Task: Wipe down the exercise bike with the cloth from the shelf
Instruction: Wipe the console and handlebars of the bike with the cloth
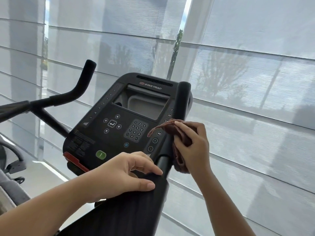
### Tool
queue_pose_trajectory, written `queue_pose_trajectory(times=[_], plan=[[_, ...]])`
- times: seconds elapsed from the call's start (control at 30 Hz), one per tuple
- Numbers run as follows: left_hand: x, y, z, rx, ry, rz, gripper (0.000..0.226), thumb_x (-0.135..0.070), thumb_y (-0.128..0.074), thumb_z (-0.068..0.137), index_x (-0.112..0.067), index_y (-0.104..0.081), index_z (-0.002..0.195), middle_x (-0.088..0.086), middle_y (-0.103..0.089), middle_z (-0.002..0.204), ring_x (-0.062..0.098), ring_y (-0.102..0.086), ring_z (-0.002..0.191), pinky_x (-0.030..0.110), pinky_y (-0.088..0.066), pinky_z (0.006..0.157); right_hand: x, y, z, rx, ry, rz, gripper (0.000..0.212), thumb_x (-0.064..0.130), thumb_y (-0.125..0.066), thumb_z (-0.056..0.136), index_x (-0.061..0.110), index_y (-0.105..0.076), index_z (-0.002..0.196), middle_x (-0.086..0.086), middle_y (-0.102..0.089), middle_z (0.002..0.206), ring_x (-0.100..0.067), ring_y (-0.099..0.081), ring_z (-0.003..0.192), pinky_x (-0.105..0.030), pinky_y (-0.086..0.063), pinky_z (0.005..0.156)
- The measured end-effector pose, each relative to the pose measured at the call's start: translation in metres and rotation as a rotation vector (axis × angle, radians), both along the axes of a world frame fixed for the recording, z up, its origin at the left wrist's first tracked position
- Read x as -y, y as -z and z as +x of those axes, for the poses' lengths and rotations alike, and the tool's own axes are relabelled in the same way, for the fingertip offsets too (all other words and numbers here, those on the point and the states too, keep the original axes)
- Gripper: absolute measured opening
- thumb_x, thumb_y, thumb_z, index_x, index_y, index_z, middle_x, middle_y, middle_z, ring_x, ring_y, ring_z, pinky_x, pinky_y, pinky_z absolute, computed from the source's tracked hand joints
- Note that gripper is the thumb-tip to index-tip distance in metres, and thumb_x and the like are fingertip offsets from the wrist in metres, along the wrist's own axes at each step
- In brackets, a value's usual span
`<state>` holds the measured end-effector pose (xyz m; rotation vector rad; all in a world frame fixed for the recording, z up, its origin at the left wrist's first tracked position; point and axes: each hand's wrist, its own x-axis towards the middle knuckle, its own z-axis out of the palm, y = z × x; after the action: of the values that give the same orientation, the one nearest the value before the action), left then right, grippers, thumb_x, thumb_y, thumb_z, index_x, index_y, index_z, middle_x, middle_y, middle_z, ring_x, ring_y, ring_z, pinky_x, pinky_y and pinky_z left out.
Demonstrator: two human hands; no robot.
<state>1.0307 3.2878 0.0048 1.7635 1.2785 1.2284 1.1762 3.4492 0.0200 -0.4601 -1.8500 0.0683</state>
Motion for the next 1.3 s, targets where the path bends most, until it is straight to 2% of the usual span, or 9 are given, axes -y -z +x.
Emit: queue_pose_trajectory(times=[0.1, 0.27, 0.47, 0.67, 0.73, 0.83, 0.97, 1.17, 1.3], plan=[[0.003, -0.001, -0.001, -0.034, -0.003, 0.008, 0.024, -0.019, -0.075, 0.071, -0.03, -0.073, 0.092, -0.009, -0.057, 0.093, -0.007, -0.056, 0.067, 0.012, -0.044, 0.067, -0.008, -0.034, -0.019, 0.051, 0.1, 0.115, 0.038, 0.001, -0.069, 0.074, 0.014, -0.066, 0.111, -0.012, -0.051, 0.113, -0.031, -0.049, 0.103, -0.02, -0.034, 0.096], [0.002, 0.002, -0.004, -0.094, 0.016, 0.018, 0.028, -0.038, -0.072, 0.066, -0.042, -0.071, 0.094, -0.018, -0.054, 0.092, -0.001, -0.046, 0.054, 0.014, -0.043, 0.063, -0.022, -0.075, -0.043, -0.07, 0.187, 0.195, 0.038, 0.003, -0.068, 0.077, 0.016, -0.066, 0.112, -0.017, -0.052, 0.115, -0.035, -0.047, 0.1, -0.023, -0.035, 0.091], [0.005, -0.001, -0.002, -0.195, -0.067, 0.114, 0.029, -0.041, -0.07, 0.068, -0.044, -0.07, 0.096, -0.02, -0.055, 0.094, 0.002, -0.056, 0.072, 0.014, -0.045, 0.072, -0.01, -0.012, -0.009, 0.065, 0.055, 0.071, 0.041, 0.002, -0.069, 0.074, 0.021, -0.066, 0.111, 0.001, -0.048, 0.112, -0.027, -0.05, 0.103, -0.021, -0.036, 0.096], [0.037, -0.002, 0.018, -0.662, -0.272, 0.273, 0.069, -0.081, -0.049, 0.059, -0.047, -0.053, 0.118, -0.039, -0.042, 0.113, -0.018, -0.038, 0.108, 0.001, -0.031, 0.084, -0.012, -0.063, -0.03, 0.131, 0.215, 0.222, 0.037, 0.005, -0.067, 0.079, 0.012, -0.064, 0.116, -0.021, -0.049, 0.12, -0.038, -0.044, 0.107, -0.034, -0.041, 0.092], [0.05, 0.003, 0.032, -0.862, -0.356, 0.411, 0.067, -0.078, -0.044, 0.061, -0.038, -0.062, 0.111, -0.028, -0.052, 0.112, -0.009, -0.051, 0.102, 0.006, -0.039, 0.08, -0.014, -0.076, -0.04, 0.088, 0.255, 0.221, 0.037, 0.007, -0.065, 0.081, 0.013, -0.064, 0.117, -0.021, -0.048, 0.121, -0.04, -0.043, 0.107, -0.041, -0.045, 0.089], [0.056, 0.019, 0.05, -0.984, -0.449, 0.555, 0.059, -0.062, -0.074, 0.048, -0.021, -0.074, 0.09, -0.002, -0.07, 0.093, 0.014, -0.067, 0.082, 0.025, -0.056, 0.056, -0.011, -0.055, -0.036, 0.06, 0.211, 0.15, 0.037, 0.007, -0.066, 0.079, 0.018, -0.065, 0.114, -0.014, -0.047, 0.121, -0.035, -0.043, 0.107, -0.031, -0.039, 0.092], [0.058, 0.032, 0.06, -0.896, -0.53, 0.557, 0.055, -0.036, -0.089, 0.031, -0.015, -0.074, 0.079, 0.005, -0.07, 0.084, 0.02, -0.068, 0.076, 0.025, -0.054, 0.05, -0.004, -0.016, -0.013, 0.136, 0.17, 0.105, 0.038, 0.006, -0.067, 0.077, 0.017, -0.066, 0.113, -0.009, -0.047, 0.115, -0.03, -0.046, 0.103, -0.013, -0.027, 0.092], [0.059, 0.035, 0.061, -0.762, -0.575, 0.55, 0.029, -0.036, -0.066, 0.056, -0.018, -0.072, 0.079, 0.0, -0.066, 0.086, 0.019, -0.065, 0.076, 0.027, -0.054, 0.052, -0.017, -0.09, -0.042, 0.056, 0.3, 0.237, 0.037, 0.008, -0.064, 0.082, 0.014, -0.062, 0.118, -0.022, -0.045, 0.125, -0.039, -0.042, 0.106, -0.04, -0.045, 0.092], [0.059, 0.034, 0.057, -0.65, -0.556, 0.523, 0.036, -0.042, -0.05, 0.061, -0.023, -0.072, 0.083, -0.005, -0.065, 0.088, 0.013, -0.064, 0.078, 0.025, -0.055, 0.054, -0.014, -0.074, -0.046, 0.039, 0.276, 0.193, 0.037, 0.008, -0.065, 0.08, 0.017, -0.064, 0.116, -0.016, -0.045, 0.125, -0.036, -0.042, 0.106, -0.028, -0.038, 0.092]])
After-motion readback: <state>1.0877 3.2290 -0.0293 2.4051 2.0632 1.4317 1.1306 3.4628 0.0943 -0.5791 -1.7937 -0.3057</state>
